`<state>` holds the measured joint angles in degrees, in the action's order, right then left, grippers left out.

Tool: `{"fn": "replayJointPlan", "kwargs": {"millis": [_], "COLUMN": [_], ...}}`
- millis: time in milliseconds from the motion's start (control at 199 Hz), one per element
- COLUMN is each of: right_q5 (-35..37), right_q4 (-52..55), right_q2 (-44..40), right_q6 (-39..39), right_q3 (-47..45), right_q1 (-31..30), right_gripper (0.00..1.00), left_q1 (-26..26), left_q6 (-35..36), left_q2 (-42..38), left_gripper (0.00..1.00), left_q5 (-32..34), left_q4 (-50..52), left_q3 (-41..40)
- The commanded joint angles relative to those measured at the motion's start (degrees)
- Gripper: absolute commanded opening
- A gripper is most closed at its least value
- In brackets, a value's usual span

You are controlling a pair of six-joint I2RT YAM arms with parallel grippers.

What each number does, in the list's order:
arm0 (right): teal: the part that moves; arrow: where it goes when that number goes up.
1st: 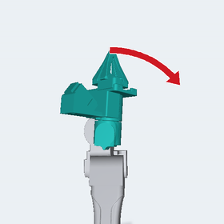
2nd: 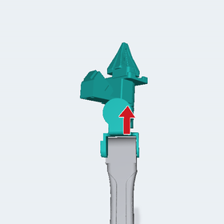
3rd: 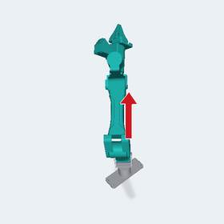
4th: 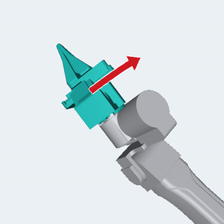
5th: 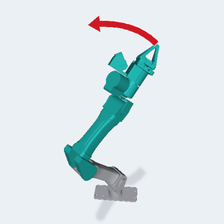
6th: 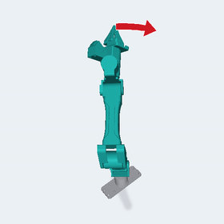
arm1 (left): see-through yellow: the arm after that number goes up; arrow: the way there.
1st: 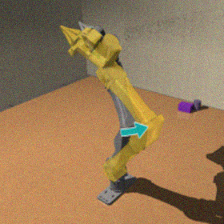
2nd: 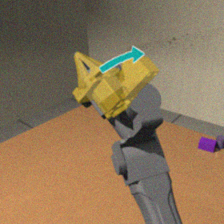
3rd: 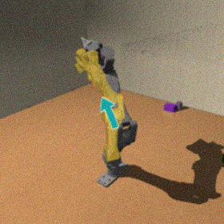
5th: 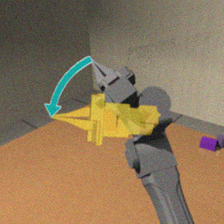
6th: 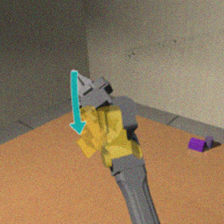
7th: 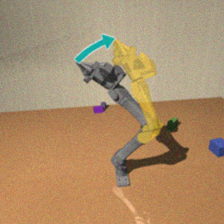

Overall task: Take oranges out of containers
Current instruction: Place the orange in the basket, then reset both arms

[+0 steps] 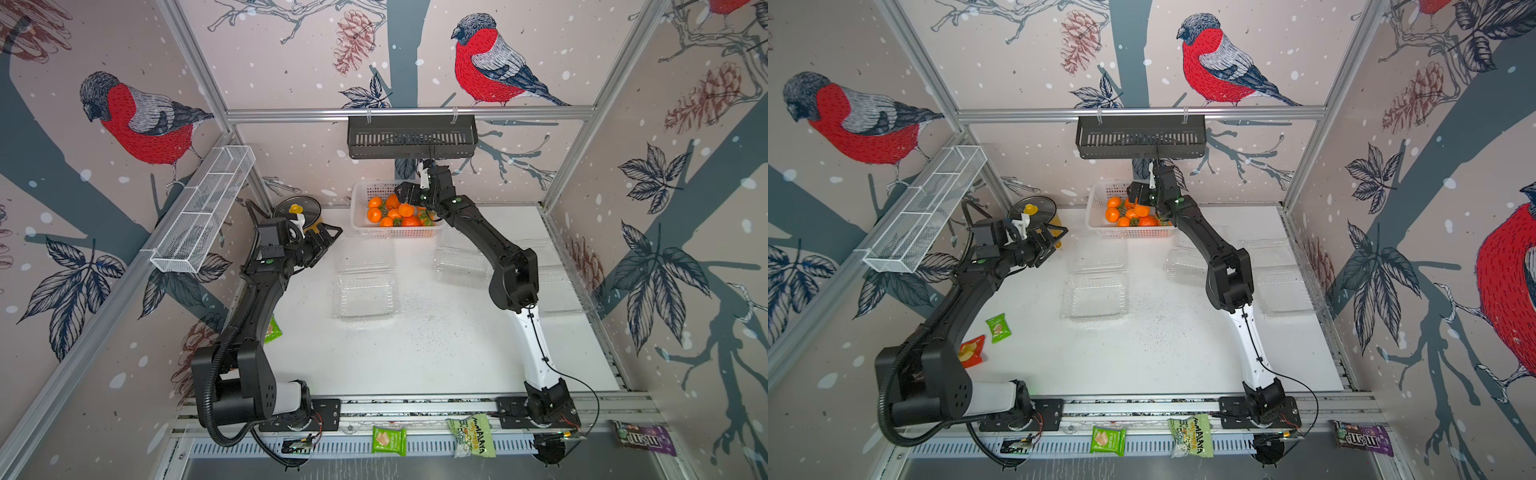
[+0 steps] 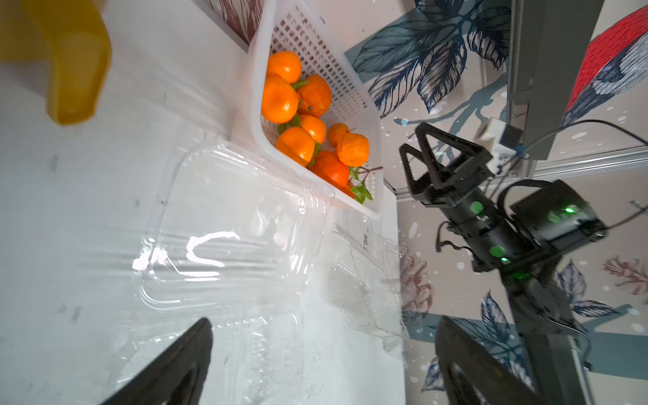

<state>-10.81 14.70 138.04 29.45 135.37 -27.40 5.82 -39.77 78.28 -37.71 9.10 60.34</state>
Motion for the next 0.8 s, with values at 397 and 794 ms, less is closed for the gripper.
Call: {"fn": "replayJointPlan", "kwargs": {"millis": [397,794], "right_q5": [30.9,50.7], "right_q4": [-21.5,-58.0], "right_q2": [-47.7,-57.4], "right_q6": [-7.3,-21.5], "right_q3": [-73.5,-109.2], "right_q1": [14.0,19.1], "right_gripper": [1.0,1.0], "left_q1": [0.6,-3.6], "left_q6": [15.4,25.8], "left_q2": [-2.2,7.4], "left_gripper": [0.97,0.99], "left_q5": [66.5,60.9], "left_q4": [-29.7,-48.8], "left_q3": [-25.0,-31.8]}}
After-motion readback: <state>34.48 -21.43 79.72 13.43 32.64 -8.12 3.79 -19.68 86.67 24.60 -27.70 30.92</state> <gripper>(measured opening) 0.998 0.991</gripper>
